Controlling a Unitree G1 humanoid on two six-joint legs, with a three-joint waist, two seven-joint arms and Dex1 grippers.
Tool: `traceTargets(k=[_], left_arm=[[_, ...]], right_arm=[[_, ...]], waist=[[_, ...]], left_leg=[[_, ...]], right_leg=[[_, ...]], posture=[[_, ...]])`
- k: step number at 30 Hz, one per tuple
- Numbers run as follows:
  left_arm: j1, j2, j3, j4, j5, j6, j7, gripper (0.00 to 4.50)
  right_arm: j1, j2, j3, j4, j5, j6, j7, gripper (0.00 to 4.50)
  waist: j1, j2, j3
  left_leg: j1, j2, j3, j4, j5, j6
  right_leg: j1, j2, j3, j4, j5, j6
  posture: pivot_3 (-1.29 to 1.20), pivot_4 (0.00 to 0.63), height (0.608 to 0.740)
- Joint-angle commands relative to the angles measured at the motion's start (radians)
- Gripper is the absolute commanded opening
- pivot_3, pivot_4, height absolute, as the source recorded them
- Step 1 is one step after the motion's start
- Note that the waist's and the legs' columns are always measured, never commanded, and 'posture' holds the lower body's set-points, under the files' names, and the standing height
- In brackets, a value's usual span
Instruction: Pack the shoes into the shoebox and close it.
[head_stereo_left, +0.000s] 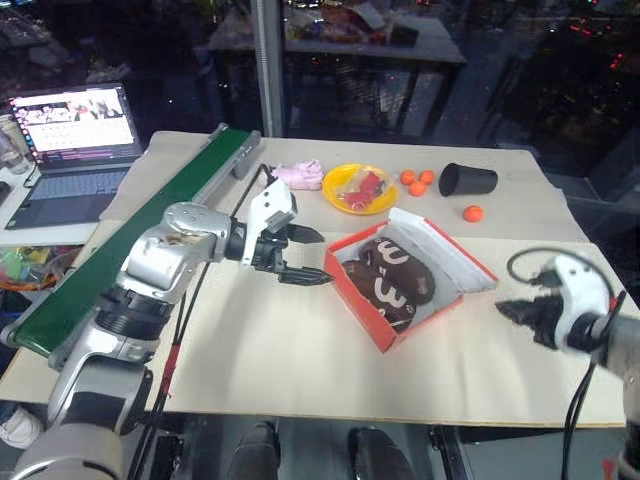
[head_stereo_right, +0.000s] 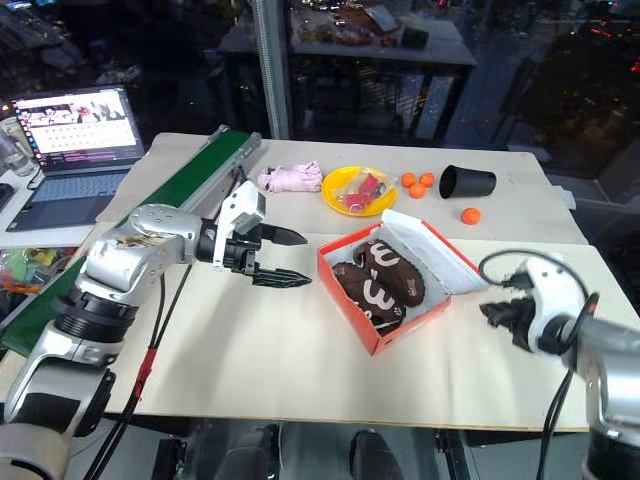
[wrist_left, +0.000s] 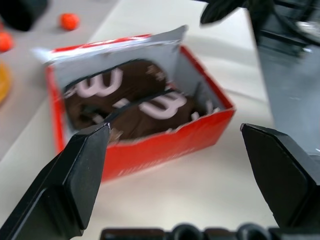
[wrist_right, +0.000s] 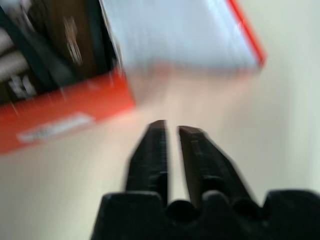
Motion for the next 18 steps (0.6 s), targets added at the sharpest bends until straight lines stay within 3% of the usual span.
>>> traceTargets(k=[1,5,9,14,18], left_arm=[[-0.034,0.012,0.020,0.003,0.016,-0.021,-0.031,4.50],[-0.033,0.022,0.032,-0.004,0.025,-0.013,-0.041,4.50],[-0.025,0.036,0.046,-0.030,0.022,0.016,-0.028,4.50],[-0.020,0.058,0.065,-0.057,0.024,0.039,-0.012,4.50],[-0.016,0.077,0.075,-0.069,0.023,0.048,-0.009,4.50]], right_arm=[[0.001,0.051,0.021,0.088,-0.022,-0.206,-0.063,0.02],[-0.029,0.092,0.079,0.259,-0.054,-0.408,-0.103,0.02],[-0.099,0.103,0.203,0.564,-0.154,-0.752,-0.128,0.02],[-0.243,0.122,0.262,0.877,-0.219,-1.038,-0.202,0.02],[-0.324,0.147,0.259,1.006,-0.204,-1.217,-0.225,0.02]], waist=[[-0.012,0.000,0.000],[-0.016,0.000,0.000],[-0.016,0.001,0.000],[-0.016,0.003,0.001],[-0.017,0.003,0.002]], left_leg=[[0.001,0.000,0.000,0.000,0.000,0.000],[0.002,0.000,0.000,0.000,0.000,0.000],[0.001,0.000,0.000,-0.001,0.000,0.000],[0.001,0.000,-0.001,-0.002,0.000,0.000],[0.001,0.000,-0.001,-0.002,0.000,0.000]], right_leg=[[0.001,0.000,0.000,0.000,0.000,0.000],[0.002,0.000,0.000,0.000,-0.001,-0.002],[0.001,0.000,0.000,0.000,-0.001,0.001],[0.001,0.001,0.000,0.000,-0.001,0.001],[0.001,0.001,0.000,0.000,-0.001,0.001]], posture=[[0.00,0.150,0.740],[0.00,0.150,0.740],[0.00,0.150,0.740],[0.00,0.150,0.740],[0.00,0.150,0.740]])
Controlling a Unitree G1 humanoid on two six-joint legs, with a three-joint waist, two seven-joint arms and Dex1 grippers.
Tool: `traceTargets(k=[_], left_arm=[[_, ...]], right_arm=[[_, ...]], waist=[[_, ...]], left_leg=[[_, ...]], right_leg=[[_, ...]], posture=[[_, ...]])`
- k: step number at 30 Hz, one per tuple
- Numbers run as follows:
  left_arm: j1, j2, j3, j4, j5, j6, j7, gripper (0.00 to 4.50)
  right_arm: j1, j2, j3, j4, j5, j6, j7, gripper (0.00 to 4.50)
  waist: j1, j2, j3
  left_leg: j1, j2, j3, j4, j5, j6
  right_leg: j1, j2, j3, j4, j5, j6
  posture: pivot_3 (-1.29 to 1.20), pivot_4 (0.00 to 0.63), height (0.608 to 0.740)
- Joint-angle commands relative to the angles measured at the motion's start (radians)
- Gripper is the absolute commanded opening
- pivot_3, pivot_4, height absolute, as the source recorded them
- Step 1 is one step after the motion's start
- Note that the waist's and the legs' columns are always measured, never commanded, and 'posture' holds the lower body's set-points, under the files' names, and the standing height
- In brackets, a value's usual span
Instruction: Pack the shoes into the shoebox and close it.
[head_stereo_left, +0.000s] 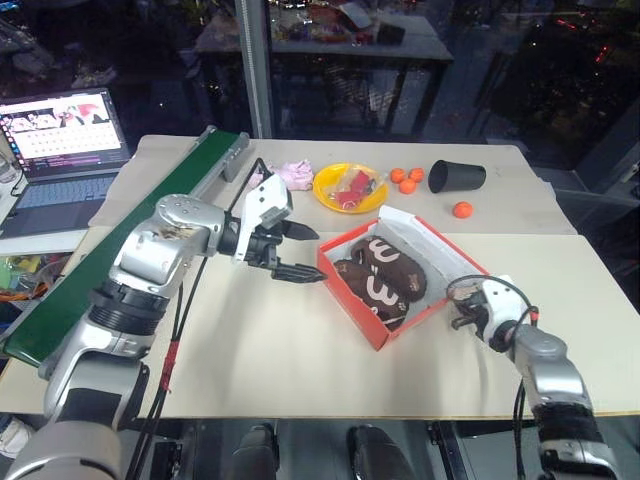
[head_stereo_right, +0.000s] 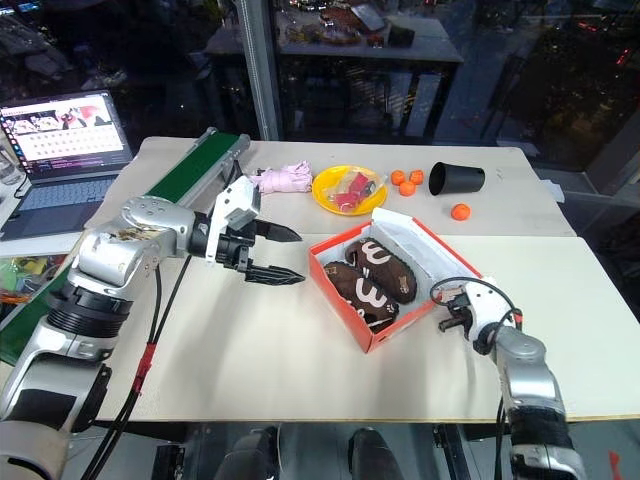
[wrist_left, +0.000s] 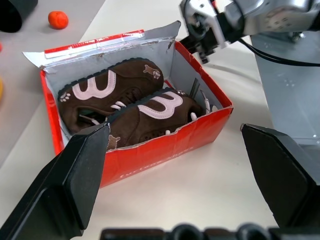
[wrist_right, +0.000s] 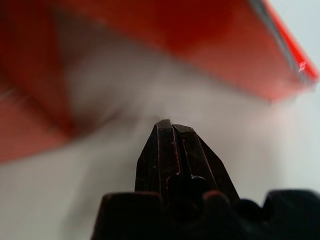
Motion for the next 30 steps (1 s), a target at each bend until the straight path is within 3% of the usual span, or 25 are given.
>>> traceTargets(k=[1,7,12,30], left_arm=[[-0.013,0.020,0.036,-0.041,-0.002,0.014,0.006,4.50],[-0.013,0.021,0.038,-0.052,-0.004,0.028,0.007,4.50],[-0.015,0.016,0.034,-0.054,-0.004,0.033,0.004,4.50],[-0.024,0.017,0.036,-0.042,0.014,0.018,-0.008,4.50]], right_arm=[[-0.055,0.019,-0.021,0.048,0.029,-0.186,-0.016,0.02],[-0.036,0.069,-0.042,-0.082,0.148,-0.250,0.058,0.02],[0.005,0.050,-0.026,-0.256,0.161,-0.229,0.072,0.02],[0.078,-0.009,0.066,-0.617,0.188,0.023,0.143,0.02]], waist=[[-0.001,0.000,0.000],[0.000,0.000,0.000],[0.000,0.001,0.001],[0.001,0.001,0.001]], left_leg=[[0.000,0.000,0.000,0.000,0.000,0.000],[0.000,0.000,-0.001,0.000,0.000,0.000],[0.000,0.000,-0.001,0.000,0.000,0.000],[0.001,0.000,-0.001,0.000,0.000,0.000]], right_leg=[[0.000,0.000,0.000,0.000,0.000,0.000],[0.000,0.000,0.000,0.001,0.000,0.000],[0.000,0.000,0.000,0.001,0.000,0.000],[0.000,0.001,0.000,0.003,0.000,-0.001]], posture=[[0.00,0.150,0.740],[0.00,0.150,0.740],[0.00,0.150,0.740],[0.00,0.150,0.740]])
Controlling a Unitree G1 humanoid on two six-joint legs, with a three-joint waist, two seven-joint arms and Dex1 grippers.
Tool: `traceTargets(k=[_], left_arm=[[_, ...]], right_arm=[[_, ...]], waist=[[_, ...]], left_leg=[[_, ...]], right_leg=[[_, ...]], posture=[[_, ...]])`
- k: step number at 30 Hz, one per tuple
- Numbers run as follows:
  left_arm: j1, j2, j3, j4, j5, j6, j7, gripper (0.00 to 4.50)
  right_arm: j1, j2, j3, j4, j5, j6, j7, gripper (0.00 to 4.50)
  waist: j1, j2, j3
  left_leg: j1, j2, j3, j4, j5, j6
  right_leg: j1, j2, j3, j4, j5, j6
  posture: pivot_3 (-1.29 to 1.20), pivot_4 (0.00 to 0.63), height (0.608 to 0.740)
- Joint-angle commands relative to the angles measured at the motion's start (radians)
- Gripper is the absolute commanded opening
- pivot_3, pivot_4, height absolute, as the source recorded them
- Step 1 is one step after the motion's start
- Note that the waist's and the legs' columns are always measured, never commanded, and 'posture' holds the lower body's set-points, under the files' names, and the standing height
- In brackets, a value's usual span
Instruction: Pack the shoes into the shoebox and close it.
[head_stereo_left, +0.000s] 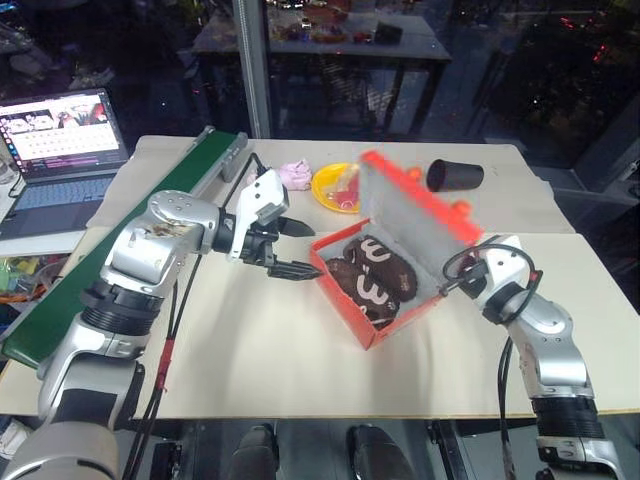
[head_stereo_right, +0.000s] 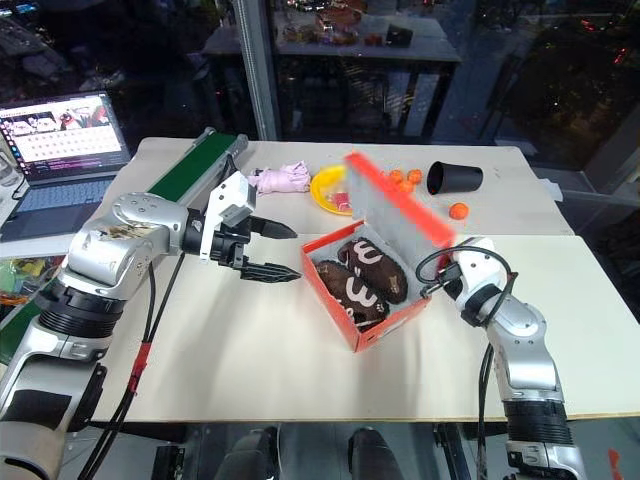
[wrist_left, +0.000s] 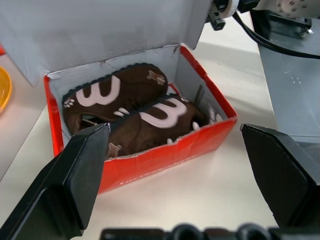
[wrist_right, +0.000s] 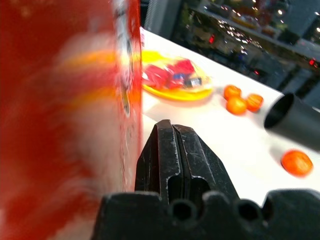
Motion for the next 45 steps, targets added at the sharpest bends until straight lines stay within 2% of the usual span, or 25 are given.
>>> traceTargets(k=[1,4,6,8,10,16,19,25,27,29,34,37,41,45], left_arm=[[-0.025,0.027,0.034,-0.012,0.002,-0.009,-0.005,4.50],[-0.025,0.048,0.049,-0.007,0.004,-0.006,-0.002,4.50],[-0.016,0.066,0.060,-0.013,0.004,-0.003,0.002,4.50],[-0.005,0.075,0.067,-0.023,0.001,0.003,0.007,4.50],[0.004,0.076,0.072,-0.035,-0.007,0.014,0.016,4.50],[0.052,0.069,0.084,-0.086,-0.024,0.041,0.047,4.50],[0.075,0.070,0.098,-0.111,-0.031,0.053,0.069,4.50],[0.113,0.076,0.114,-0.146,-0.042,0.065,0.100,4.50],[0.121,0.069,0.118,-0.155,-0.043,0.066,0.109,4.50],[0.134,0.060,0.123,-0.157,-0.042,0.050,0.118,4.50],[0.162,0.030,0.144,-0.152,-0.053,0.015,0.135,4.50],[0.188,0.020,0.150,-0.145,-0.048,-0.024,0.133,4.50],[0.224,0.003,0.147,-0.123,-0.017,-0.095,0.160,4.50],[0.258,-0.024,0.174,-0.122,-0.013,-0.138,0.203,4.50]], right_arm=[[0.009,0.002,0.045,-0.145,0.040,0.096,0.023,0.02],[0.002,0.014,0.090,-0.208,0.067,0.187,0.040,0.02],[-0.020,0.019,0.131,-0.277,0.139,0.304,0.077,0.02],[-0.054,0.022,0.132,-0.325,0.222,0.409,0.096,0.02],[-0.084,0.005,0.142,-0.332,0.234,0.460,0.108,0.02],[-0.164,0.020,0.267,-0.229,0.156,0.470,0.131,0.02],[-0.163,0.011,0.349,-0.148,0.081,0.439,0.149,0.02],[-0.149,-0.010,0.419,-0.046,-0.007,0.412,0.171,0.02],[-0.145,-0.014,0.420,-0.033,-0.021,0.403,0.174,0.02],[-0.149,0.001,0.375,-0.069,0.026,0.438,0.172,0.02],[-0.180,-0.012,0.231,-0.227,0.174,0.564,0.173,0.02],[-0.208,-0.063,0.130,-0.319,0.251,0.661,0.170,0.02],[-0.205,-0.121,0.032,-0.385,0.316,0.742,0.150,0.92],[-0.143,-0.140,-0.063,-0.408,0.325,0.746,0.100,2.34]], waist=[[0.001,0.000,0.000],[0.000,0.000,0.000],[0.001,0.000,0.000],[0.002,0.000,0.000],[0.005,0.000,0.000],[0.008,0.000,0.000],[0.008,0.000,0.000],[0.007,-0.002,-0.001],[0.007,-0.003,-0.002],[0.008,-0.003,-0.002],[0.013,-0.003,-0.002],[0.018,-0.003,-0.002],[0.021,-0.003,-0.002],[0.029,-0.003,-0.002]], left_leg=[[0.000,0.000,0.000,0.000,0.000,0.000],[-0.001,0.000,0.000,0.000,0.000,0.000],[-0.001,0.000,0.000,0.000,0.000,0.000],[0.000,0.000,0.000,0.000,0.000,0.000],[-0.001,0.000,0.000,0.001,0.000,0.000],[-0.001,0.000,0.000,0.001,0.000,0.000],[-0.001,0.000,0.000,0.001,0.000,0.000],[-0.001,0.000,0.000,0.001,0.000,0.000],[0.001,0.000,0.000,0.001,0.000,0.000],[0.002,0.000,0.000,0.001,0.000,0.000],[0.001,0.000,0.000,0.001,0.000,0.000],[-0.002,0.000,0.000,0.001,0.000,0.000],[-0.001,0.001,0.000,0.001,0.000,0.000],[-0.001,0.001,0.000,0.001,0.000,0.000]], right_leg=[[0.000,0.000,0.000,0.000,0.000,0.000],[0.000,0.000,0.000,0.000,0.000,0.000],[0.000,0.000,0.000,0.000,0.000,0.000],[0.000,0.000,0.000,0.000,0.000,0.000],[0.000,0.000,0.000,0.000,0.000,0.000],[0.000,0.000,-0.001,0.000,0.000,0.000],[0.000,0.000,-0.001,0.000,0.000,-0.001],[0.000,0.000,-0.001,0.000,-0.001,0.000],[0.001,0.000,-0.001,0.000,-0.001,0.000],[0.002,0.000,-0.001,0.000,-0.001,0.000],[0.001,0.000,-0.001,0.000,0.000,0.000],[-0.001,0.000,-0.001,0.000,0.000,-0.002],[-0.001,0.000,-0.001,0.000,0.002,-0.004],[0.000,0.000,-0.001,0.000,0.001,-0.004]], posture=[[0.00,0.150,0.740],[0.00,0.150,0.740],[0.00,0.150,0.740],[0.00,0.150,0.740],[0.00,0.150,0.740],[0.00,0.150,0.740],[0.00,0.150,0.740],[0.00,0.150,0.740],[0.00,0.150,0.740],[0.00,0.150,0.740],[0.00,0.150,0.740],[0.00,0.150,0.740],[0.00,0.150,0.740],[0.00,0.150,0.740]])
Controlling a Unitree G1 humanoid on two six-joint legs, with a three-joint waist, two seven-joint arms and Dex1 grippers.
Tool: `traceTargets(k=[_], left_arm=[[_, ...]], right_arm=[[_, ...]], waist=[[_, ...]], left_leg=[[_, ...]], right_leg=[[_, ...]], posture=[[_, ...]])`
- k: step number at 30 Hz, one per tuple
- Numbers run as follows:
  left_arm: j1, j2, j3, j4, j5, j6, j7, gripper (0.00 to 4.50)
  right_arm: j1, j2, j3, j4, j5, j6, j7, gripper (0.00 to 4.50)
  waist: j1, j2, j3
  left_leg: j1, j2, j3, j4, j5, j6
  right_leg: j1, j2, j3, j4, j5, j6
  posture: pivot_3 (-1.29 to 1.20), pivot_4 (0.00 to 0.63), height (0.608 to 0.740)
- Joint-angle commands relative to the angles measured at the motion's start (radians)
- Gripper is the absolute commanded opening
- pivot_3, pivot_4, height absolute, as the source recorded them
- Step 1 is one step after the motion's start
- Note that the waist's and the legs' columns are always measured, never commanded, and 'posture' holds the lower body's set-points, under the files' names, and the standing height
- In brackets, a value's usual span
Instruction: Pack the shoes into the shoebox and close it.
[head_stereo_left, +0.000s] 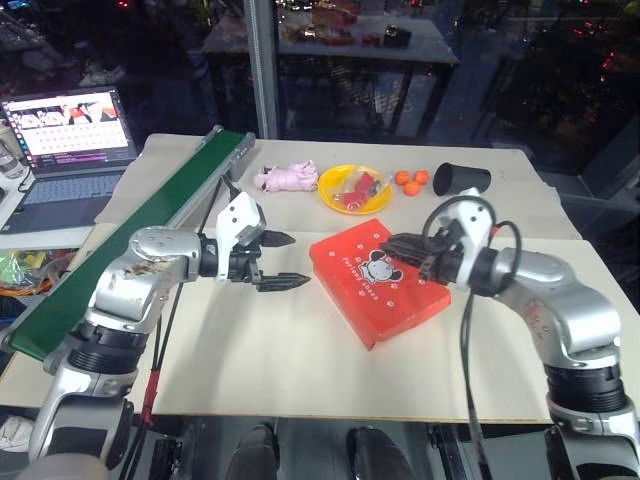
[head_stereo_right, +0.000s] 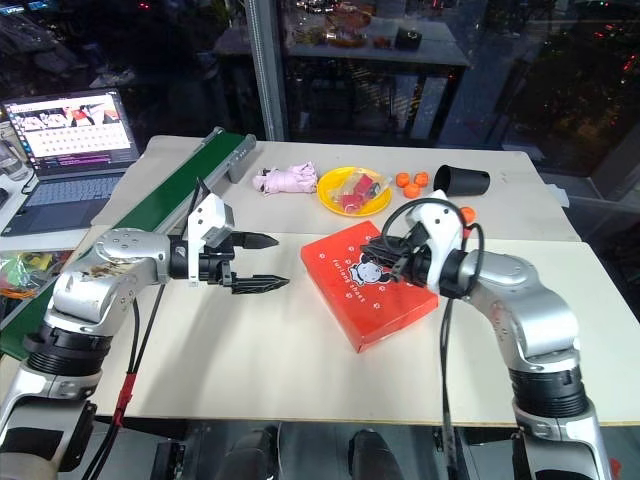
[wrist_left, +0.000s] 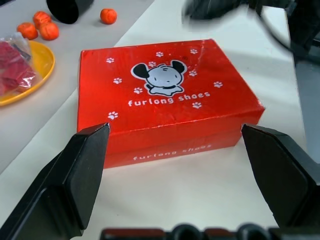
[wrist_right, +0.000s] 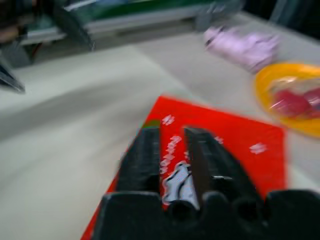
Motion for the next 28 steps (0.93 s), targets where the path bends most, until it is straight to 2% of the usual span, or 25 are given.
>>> traceTargets(k=[1,5,7,13,17,21,23,28], left_arm=[[0.020,-0.021,0.059,-0.015,-0.013,-0.039,0.044,4.50],[0.104,-0.068,0.123,0.005,-0.008,-0.078,0.140,4.50],[0.165,-0.081,0.128,0.009,0.013,-0.111,0.166,4.50],[0.274,-0.173,0.167,0.106,0.086,-0.255,0.328,4.50],[0.356,-0.241,0.165,0.204,0.155,-0.397,0.429,4.50],[0.436,-0.306,0.152,0.229,0.182,-0.471,0.483,4.50],[0.466,-0.335,0.148,0.230,0.193,-0.492,0.508,4.50],[0.492,-0.369,0.136,0.213,0.219,-0.525,0.544,4.50]], right_arm=[[0.061,-0.024,-0.114,-0.035,0.008,-0.006,-0.056,2.67],[0.214,-0.022,-0.258,-0.017,-0.047,-0.083,-0.146,4.10],[0.290,0.019,-0.321,-0.025,-0.055,-0.117,-0.197,4.46],[0.458,0.182,-0.420,0.019,-0.139,-0.326,-0.363,4.46],[0.546,0.313,-0.377,0.081,-0.189,-0.482,-0.418,4.46],[0.573,0.354,-0.334,0.136,-0.235,-0.573,-0.440,4.46],[0.577,0.372,-0.324,0.162,-0.238,-0.601,-0.450,4.46],[0.576,0.371,-0.295,0.209,-0.258,-0.654,-0.457,4.46]], waist=[[0.002,0.000,0.000],[0.009,0.000,0.000],[0.006,0.000,0.000],[0.000,0.001,-0.001],[-0.002,0.003,-0.005],[-0.007,0.004,-0.005],[-0.003,0.005,-0.006],[0.000,0.006,-0.007]], left_leg=[[-0.001,0.000,0.000,0.000,0.000,0.000],[-0.001,-0.001,0.000,0.000,0.000,0.000],[-0.001,-0.001,0.001,0.000,0.000,0.000],[0.001,0.000,0.001,0.000,0.000,0.000],[0.004,0.000,0.001,-0.001,0.000,0.000],[0.003,0.000,0.003,-0.002,0.000,0.000],[0.004,0.000,0.003,-0.002,0.000,0.000],[0.004,0.000,0.003,-0.002,-0.004,-0.006]], right_leg=[[0.000,0.000,0.000,-0.001,0.000,0.000],[0.000,-0.001,0.000,-0.002,0.000,0.000],[0.000,-0.001,0.000,-0.002,0.001,0.000],[0.001,-0.001,0.001,-0.001,0.000,0.001],[0.003,-0.001,0.001,-0.002,-0.001,0.003],[0.001,-0.002,0.002,-0.003,0.000,0.001],[0.002,-0.002,0.002,-0.003,-0.003,-0.005],[0.002,-0.002,0.002,-0.003,-0.004,-0.005]], posture=[[0.00,0.150,0.740],[0.00,0.150,0.740],[0.00,0.150,0.740],[0.00,0.150,0.740],[0.00,0.150,0.740],[0.00,0.150,0.740],[0.00,0.150,0.740],[0.00,0.150,0.740]])
